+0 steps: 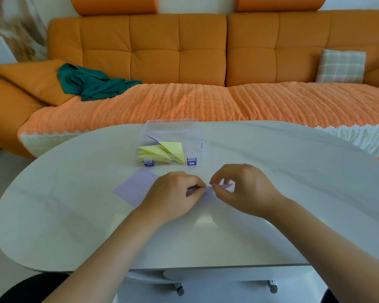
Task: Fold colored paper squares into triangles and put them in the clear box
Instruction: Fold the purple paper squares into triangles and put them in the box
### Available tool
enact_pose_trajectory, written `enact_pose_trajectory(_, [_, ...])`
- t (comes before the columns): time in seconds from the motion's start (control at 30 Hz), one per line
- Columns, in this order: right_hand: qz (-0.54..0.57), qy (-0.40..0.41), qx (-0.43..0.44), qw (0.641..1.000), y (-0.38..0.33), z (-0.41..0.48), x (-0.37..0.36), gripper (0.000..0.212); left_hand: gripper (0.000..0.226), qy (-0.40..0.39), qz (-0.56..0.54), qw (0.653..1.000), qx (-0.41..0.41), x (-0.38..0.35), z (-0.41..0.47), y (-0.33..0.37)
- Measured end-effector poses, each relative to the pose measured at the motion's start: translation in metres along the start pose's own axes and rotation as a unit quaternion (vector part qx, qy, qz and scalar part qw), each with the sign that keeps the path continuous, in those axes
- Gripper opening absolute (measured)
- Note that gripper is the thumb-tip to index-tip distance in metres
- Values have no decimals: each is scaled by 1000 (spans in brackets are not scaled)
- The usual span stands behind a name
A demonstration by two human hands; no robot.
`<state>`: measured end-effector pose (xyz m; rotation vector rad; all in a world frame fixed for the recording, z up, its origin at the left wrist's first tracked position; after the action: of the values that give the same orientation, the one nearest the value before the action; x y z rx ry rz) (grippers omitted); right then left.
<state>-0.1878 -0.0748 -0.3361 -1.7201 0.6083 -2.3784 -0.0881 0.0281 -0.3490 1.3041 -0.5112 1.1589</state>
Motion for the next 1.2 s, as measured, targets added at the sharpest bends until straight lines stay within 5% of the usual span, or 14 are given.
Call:
enact_pose_trajectory(0.23, [197,-9,-73,978,11,2,4,16,16,-12,-83,992,91,11,-1,-5])
enact_pose_trajectory(0.83, [136,59,-147,978,42,4,24,16,17,14,-90,988,124,47,-11,-34])
enact_pose_trajectory(1.03, [206,15,-54,977,5,14,6,9,15,7,-88,991,102,37,-9,-18])
enact_pose_trajectory(1.2, [153,38,-24,987,-6,14,7,15,13,53,42,996,60,42,-11,5])
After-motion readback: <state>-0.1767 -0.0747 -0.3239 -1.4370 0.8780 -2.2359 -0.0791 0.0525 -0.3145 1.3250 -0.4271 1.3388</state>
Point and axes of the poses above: each hand's wrist, its own z-axis towards the middle knuckle, its own x-axis out of the back of the hand, y = z × x, the point moved 9 cm from there along z, towards the middle knuckle, and after that the axes turned 8 degrees about -y, right-handed, at the moved point
